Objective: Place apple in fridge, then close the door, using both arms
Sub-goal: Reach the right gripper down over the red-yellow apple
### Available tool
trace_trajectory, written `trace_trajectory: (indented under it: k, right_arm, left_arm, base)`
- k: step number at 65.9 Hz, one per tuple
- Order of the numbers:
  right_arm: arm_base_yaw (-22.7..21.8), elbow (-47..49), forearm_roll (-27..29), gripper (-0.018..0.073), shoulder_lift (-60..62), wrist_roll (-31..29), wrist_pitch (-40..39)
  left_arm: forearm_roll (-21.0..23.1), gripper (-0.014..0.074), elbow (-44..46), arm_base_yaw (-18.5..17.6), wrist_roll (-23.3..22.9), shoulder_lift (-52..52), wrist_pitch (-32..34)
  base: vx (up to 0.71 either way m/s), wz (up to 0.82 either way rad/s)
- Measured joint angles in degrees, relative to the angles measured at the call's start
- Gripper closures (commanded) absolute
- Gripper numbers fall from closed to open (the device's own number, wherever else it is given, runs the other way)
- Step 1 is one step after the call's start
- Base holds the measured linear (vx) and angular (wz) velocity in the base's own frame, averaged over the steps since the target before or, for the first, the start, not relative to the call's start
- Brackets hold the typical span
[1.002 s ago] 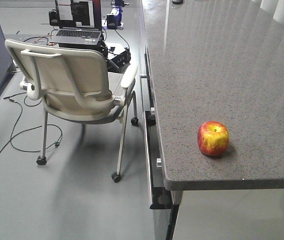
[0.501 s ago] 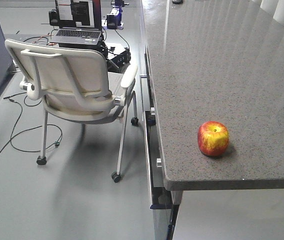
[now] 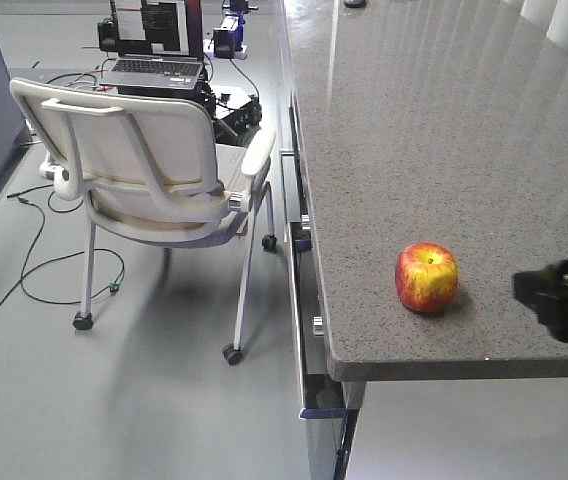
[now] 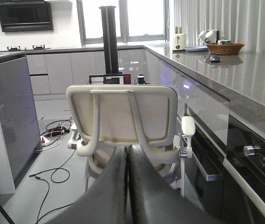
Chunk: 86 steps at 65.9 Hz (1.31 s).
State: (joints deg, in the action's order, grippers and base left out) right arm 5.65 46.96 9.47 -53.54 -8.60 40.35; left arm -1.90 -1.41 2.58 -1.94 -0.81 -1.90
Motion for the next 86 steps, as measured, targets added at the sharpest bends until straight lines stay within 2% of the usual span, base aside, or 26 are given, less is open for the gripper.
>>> trace_trajectory:
  k: [13,25,32,44,70,86]
  right_arm:
    - [0.05,4.45,5.13,-0.0155,-8.59,-6.41,0.91]
    - [3.33,9.81,3.57,-0.0150,-18.24,-6.78,2.02]
    - [5.76,13.34,0.66,-0.0147,-23.65,-3.97,2.28]
    - [6.22,19.33,-3.83,-0.0143,-32.42,1.48,4.74]
    - [6.22,30.48,-4.57,-0.0127,-46.55,4.90,8.08]
    - [6.22,32.04,-4.57,-0.0111,-50.73,5.39,9.10]
  left_arm:
    - [0.00,0.0603,0.00,0.00,0.00,0.00,0.00]
    - [0.00,0.0603,0.00,0.00,0.00,0.00,0.00]
    - [0.00,0.0603,0.00,0.00,0.00,0.00,0.00]
    - [0.00,0.0603,0.00,0.00,0.00,0.00,0.00]
    - [0.00,0.0603,0.00,0.00,0.00,0.00,0.00]
    - [0.00,0.0603,0.00,0.00,0.00,0.00,0.00]
  base:
    - [0.00,0.00]
    - [0.00,0.00]
    - [0.00,0.00]
    - [0.00,0.00]
    - [0.00,0.00]
    - [0.00,0.00]
